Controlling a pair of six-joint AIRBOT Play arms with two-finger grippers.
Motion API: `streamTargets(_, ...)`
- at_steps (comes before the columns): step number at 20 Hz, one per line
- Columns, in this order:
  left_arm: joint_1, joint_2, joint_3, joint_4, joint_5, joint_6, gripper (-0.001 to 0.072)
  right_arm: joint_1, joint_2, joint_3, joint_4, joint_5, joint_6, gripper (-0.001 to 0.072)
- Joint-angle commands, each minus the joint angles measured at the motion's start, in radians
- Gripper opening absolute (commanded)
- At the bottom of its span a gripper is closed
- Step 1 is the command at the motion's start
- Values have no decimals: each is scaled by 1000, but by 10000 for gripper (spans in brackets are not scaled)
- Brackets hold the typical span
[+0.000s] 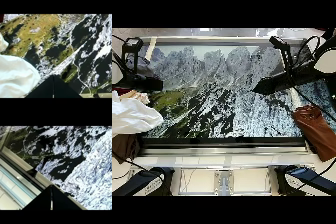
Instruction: Fold the shirts.
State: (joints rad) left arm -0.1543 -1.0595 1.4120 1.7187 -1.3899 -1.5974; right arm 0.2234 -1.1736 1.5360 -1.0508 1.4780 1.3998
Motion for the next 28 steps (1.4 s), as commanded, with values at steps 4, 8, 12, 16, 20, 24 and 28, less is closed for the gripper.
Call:
streamTargets(4, 0, 0, 0, 0, 0, 0, 12, 2, 1, 1, -1, -5, 0, 17)
streamTargets(8, 0, 0, 0, 0, 0, 0, 11, 2, 1, 1, 0, -44, 0, 17)
streamTargets(12, 0, 0, 0, 0, 0, 0, 11, 2, 1, 1, -4, -76, 0, 17)
streamTargets(16, 1, -17, 0, 77, 123, 26, 45, 2, 1, 0, -21, -114, -7, 17)
streamTargets(20, 87, -72, 0, 579, 176, -145, 675, 2, 1, 0, -66, -118, -7, 17)
streamTargets(24, 422, -162, 0, 494, 182, -400, 675, 2, 1, 0, -103, -134, -7, 17)
streamTargets(28, 754, -279, 0, 131, 171, -449, 676, 2, 1, 0, -106, -176, -7, 17)
